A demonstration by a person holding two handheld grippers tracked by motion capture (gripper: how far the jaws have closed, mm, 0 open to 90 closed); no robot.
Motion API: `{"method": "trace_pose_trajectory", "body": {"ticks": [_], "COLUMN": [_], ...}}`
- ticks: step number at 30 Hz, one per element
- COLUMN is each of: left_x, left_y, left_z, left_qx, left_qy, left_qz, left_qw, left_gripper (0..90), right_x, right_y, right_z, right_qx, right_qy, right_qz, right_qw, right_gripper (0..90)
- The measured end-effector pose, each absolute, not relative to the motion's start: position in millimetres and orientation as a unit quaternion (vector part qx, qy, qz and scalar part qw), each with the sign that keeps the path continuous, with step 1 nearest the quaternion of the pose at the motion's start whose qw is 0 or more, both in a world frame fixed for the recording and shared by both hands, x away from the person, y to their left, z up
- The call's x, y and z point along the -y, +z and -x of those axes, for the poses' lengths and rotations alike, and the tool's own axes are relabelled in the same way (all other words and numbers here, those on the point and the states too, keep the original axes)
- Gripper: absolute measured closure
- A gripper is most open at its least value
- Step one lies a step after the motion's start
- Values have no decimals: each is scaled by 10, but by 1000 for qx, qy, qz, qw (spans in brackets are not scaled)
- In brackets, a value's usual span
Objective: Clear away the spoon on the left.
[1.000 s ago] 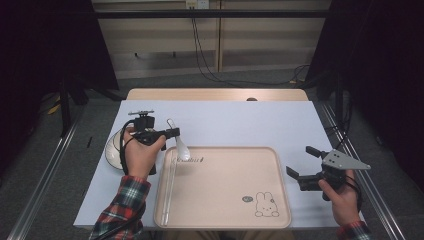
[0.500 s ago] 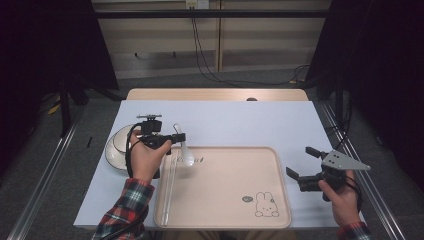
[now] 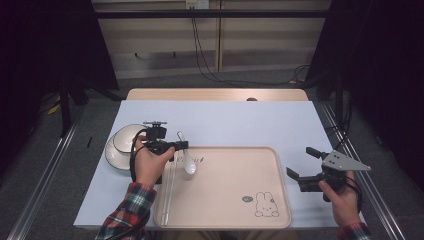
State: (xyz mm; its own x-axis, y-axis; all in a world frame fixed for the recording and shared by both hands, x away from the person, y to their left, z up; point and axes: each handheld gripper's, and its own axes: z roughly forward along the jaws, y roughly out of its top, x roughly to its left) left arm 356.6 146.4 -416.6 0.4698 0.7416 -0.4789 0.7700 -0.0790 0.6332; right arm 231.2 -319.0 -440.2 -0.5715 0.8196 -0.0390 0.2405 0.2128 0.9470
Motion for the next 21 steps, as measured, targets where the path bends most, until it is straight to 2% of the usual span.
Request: {"method": "trace_pose_trajectory", "body": {"ticks": [21], "left_x": [-1401], "left_y": [-4338], "left_z": [-3523], "left_qx": [-511], "left_qy": [-44], "left_qz": [-740], "left_qw": [435], "left_gripper": [862], "right_x": [3191], "right_y": [-4405], "right_z": [-2311], "right_qx": [-726], "right_qy": [510], "right_qz": [-366], "right_qw": [282], "right_gripper": [4]}}
